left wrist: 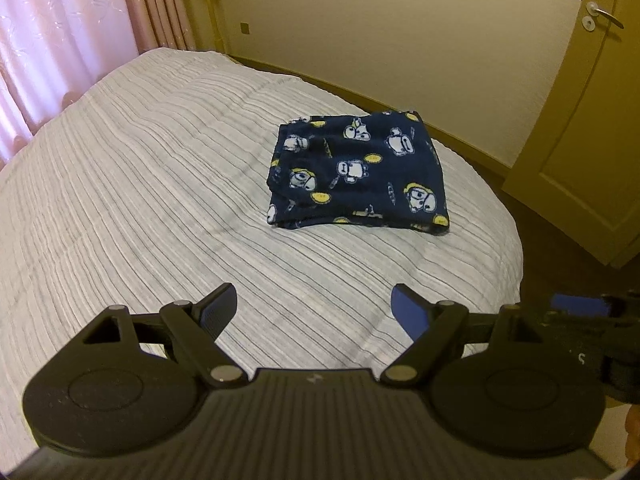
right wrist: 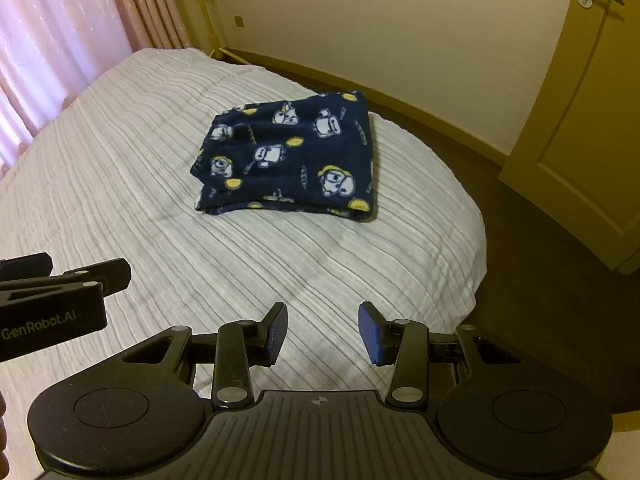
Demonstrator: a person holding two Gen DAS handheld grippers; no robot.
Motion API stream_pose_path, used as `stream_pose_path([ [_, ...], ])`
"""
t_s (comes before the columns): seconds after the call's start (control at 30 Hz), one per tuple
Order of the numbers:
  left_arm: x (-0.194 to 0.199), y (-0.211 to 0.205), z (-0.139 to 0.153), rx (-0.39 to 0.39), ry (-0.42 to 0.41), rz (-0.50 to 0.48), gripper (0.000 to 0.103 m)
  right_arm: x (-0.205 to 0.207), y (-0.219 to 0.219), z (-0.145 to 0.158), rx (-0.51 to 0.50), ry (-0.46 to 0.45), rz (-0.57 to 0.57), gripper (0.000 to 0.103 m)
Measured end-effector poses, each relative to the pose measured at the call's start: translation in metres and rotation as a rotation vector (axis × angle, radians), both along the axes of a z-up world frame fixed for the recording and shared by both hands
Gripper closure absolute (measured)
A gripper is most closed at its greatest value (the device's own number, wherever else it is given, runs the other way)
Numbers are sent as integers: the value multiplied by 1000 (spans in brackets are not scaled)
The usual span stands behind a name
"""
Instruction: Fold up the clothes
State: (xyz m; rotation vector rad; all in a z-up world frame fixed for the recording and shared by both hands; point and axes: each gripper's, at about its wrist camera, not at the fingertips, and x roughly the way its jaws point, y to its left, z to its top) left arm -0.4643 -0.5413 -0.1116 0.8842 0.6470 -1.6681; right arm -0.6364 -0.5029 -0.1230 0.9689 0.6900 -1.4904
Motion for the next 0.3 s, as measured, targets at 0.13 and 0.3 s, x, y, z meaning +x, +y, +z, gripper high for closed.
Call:
stream_pose_path([
  [0.13,-1,-1,1,-10,10,-3,21,-2,-2,0,2,5,-4,60],
  [0.3,2,2,6,-23,21,-4,21,0,-2,3,-9,13,-2,60],
])
